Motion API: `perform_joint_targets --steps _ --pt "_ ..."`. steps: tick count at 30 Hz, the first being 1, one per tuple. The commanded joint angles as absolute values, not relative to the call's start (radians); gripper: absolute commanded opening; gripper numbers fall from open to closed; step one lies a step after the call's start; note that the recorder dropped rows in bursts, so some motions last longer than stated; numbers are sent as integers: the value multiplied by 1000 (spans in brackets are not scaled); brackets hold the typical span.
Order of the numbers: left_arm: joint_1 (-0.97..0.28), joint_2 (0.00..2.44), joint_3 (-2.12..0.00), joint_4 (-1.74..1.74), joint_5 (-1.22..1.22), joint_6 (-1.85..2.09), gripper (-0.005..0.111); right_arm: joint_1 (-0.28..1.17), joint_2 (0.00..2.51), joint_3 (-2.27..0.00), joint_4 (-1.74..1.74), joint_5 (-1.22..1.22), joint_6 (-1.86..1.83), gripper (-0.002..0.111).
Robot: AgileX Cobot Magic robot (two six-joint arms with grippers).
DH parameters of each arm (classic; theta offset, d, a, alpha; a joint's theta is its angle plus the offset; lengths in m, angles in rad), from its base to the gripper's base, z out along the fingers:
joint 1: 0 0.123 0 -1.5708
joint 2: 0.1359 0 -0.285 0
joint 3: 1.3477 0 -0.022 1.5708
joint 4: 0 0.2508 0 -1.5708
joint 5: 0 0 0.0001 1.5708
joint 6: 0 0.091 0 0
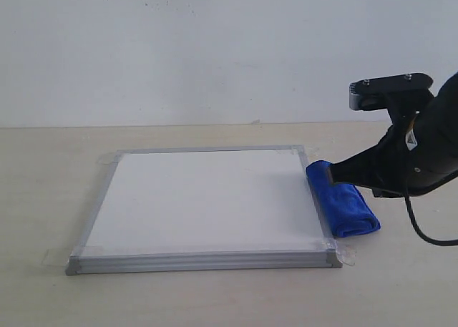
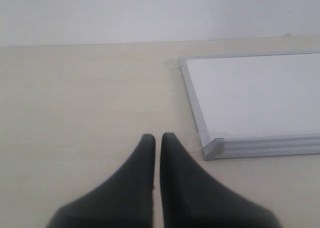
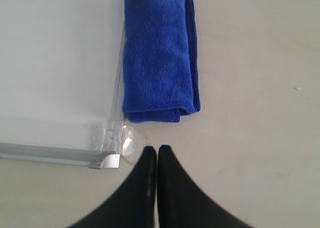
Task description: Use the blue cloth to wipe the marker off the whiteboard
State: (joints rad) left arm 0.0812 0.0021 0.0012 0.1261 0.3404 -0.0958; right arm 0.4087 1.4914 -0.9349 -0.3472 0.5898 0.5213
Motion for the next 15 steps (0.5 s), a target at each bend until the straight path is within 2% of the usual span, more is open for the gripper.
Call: perform_joint_targets --steps 1,10,15 --pt "76 0 0 118 338 -95 4 411 1435 -900 -348 582 580 0" --pt "76 0 0 118 338 -95 4 411 1157 -592 -445 277 585 0" --pt "76 0 0 118 338 -95 4 409 753 -318 -445 197 604 0"
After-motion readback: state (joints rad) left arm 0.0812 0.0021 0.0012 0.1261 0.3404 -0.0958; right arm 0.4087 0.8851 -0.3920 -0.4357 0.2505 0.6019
